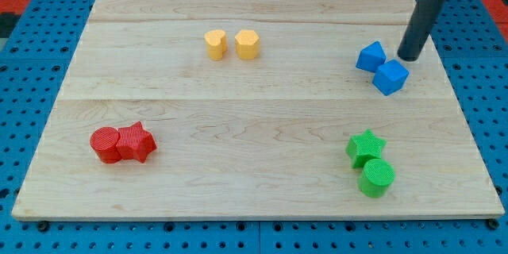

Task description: Separate the green blocks towards the center of the board

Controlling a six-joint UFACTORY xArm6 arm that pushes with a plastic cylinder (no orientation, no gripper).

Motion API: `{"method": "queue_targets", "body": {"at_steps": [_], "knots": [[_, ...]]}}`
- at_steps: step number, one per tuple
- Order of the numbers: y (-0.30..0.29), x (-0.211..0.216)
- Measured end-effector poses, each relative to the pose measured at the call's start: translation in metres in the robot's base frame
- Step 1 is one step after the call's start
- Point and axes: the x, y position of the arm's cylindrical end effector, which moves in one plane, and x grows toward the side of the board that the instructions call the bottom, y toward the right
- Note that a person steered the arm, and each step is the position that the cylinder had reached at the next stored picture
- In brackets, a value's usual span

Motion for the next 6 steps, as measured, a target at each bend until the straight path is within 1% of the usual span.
{"method": "queue_targets", "body": {"at_steps": [1, 2, 3, 5, 6], "knots": [[0.003, -0.002], [-0.029, 0.013], [-0.038, 0.018], [0.036, 0.018], [0.05, 0.057]]}}
